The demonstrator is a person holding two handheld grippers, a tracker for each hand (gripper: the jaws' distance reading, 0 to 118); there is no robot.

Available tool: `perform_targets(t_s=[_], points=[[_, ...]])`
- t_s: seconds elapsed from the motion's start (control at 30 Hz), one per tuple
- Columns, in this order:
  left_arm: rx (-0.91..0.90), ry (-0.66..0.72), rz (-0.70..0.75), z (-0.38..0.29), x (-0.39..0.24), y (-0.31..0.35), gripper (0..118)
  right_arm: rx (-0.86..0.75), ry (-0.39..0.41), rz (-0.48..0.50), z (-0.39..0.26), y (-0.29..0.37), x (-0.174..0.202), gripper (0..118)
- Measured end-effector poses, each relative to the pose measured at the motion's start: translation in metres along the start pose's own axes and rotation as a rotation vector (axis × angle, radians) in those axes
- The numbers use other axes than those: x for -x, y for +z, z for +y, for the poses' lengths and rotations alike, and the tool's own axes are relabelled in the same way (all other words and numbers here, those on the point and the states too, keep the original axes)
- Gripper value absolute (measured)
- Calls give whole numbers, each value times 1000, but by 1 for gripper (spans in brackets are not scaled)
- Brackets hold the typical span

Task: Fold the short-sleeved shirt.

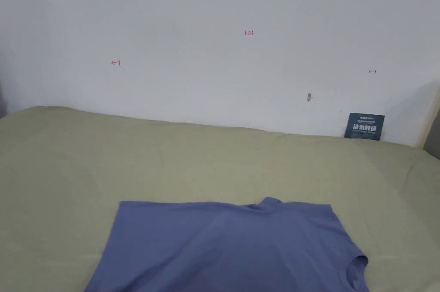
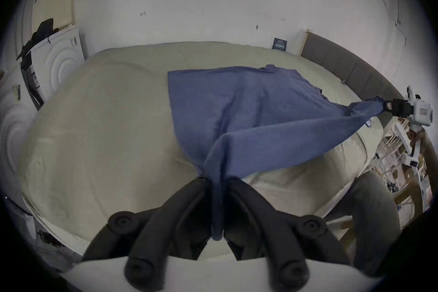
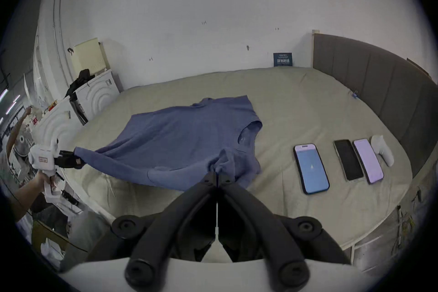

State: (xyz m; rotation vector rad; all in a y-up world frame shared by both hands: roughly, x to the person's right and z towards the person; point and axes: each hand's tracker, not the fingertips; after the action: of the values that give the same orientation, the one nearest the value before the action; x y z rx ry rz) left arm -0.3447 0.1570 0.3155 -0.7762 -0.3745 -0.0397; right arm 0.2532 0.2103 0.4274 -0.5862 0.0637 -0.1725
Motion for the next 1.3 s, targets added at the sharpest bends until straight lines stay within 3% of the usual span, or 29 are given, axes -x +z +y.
perform_targets(t_s=[0.13, 0.17, 0.2, 0.23, 0.27, 0.3, 0.33, 0.43, 0.57, 0.67, 0.7, 0.73, 0.77, 0.8, 0.83, 0.87, 0.93, 1.1, 1.23, 1.3], points=[[25, -6, 14, -13, 4, -6, 15, 54, -10, -12, -12, 1, 0, 0], [31, 0, 26, -17, 5, -9, 22, 71, -8, -25, -16, -3, -2, 0], [38, 25, 36, -21, 6, -12, 37, 82, -4, -32, -21, -6, -1, 2], [44, 47, 48, -23, 6, -13, 68, 97, -15, -35, -23, -9, -4, 26], [50, 70, 69, -27, 5, -13, 86, 124, -36, -48, -26, -12, -7, 60], [66, 106, 93, -30, 5, -13, 93, 115, -45, -89, -28, -11, -8, 94], [75, 127, 123, -32, 5, -10, 93, 102, -43, -110, -31, -8, -6, 94], [-19, 231, 120, -36, 1, 13, 93, 18, 49, -107, -28, 11, 8, 111], [-279, 217, 211, -13, -37, 49, 92, -140, 170, -156, -20, 25, 44, 109], [-366, 224, 281, -2, -69, 65, 91, -221, 167, -158, -15, 29, 73, 107], [-393, 213, 272, -4, -78, 68, 88, -226, 161, -152, -17, 30, 79, 100], [-415, 187, 262, -6, -87, 70, 78, -237, 152, -139, -19, 30, 88, 80], [-410, 165, 276, -9, -94, 71, 53, -236, 154, -126, -22, 29, 92, 51], [-389, 132, 297, -8, -104, 71, 4, -233, 157, -130, -25, 28, 96, 11], [-350, 105, 282, -10, -108, 67, 0, -207, 186, -161, -32, 21, 102, 0], [-323, 103, 283, -17, -107, 65, 0, -223, 181, -192, -40, 20, 104, 0], [-244, 147, 201, -25, -98, 60, 0, -159, 167, -111, -48, 18, 101, 0], [-174, 200, 265, -31, -56, 57, 2, -147, 148, -127, -59, 28, 98, 0], [-4, 283, 232, -36, -15, 40, 82, -132, 148, -145, -55, 36, 91, 0], [23, 289, 205, -43, -12, 31, 85, -126, 170, -171, -54, 38, 88, 0]])
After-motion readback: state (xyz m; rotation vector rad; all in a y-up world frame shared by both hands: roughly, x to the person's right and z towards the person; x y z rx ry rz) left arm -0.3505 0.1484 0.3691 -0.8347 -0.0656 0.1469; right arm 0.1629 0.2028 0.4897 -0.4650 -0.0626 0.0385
